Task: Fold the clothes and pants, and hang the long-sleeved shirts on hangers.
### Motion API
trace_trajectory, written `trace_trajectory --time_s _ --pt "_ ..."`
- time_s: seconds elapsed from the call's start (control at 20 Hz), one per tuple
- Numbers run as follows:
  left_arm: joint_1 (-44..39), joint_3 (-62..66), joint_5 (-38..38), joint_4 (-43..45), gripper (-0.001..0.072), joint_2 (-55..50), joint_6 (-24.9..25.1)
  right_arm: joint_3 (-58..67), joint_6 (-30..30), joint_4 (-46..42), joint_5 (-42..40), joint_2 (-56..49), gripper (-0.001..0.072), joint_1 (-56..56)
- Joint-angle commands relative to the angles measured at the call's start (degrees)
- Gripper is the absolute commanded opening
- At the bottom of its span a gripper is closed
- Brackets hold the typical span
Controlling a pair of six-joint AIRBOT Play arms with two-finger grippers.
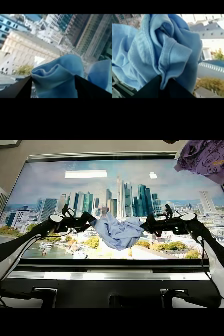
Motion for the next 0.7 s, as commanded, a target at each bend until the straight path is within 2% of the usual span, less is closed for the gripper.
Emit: trace_trajectory --time_s 0.0,0.25,0.4,0.65 --pt "-1.66 3.54 1.11 -2.73 0.0008 -2.6 0.31 0.02 -0.26 -0.39 0.81 0.46 0.0036 0.04" --pt "1.57 7.98 -1.68 -0.26 0.0017 2.27 4.09 4.33 -0.24 -6.97 -3.93 7.08 0.0034 0.04" --pt "6.97 9.31 -3.8 8.04 0.0016 10.84 1.64 14.43 1.9 -16.06 -4.66 12.09 0.0034 0.04" --pt "16.22 19.15 -10.4 22.4 0.0016 29.44 0.79 36.52 3.63 -28.87 -4.02 20.98 0.0034 0.04"
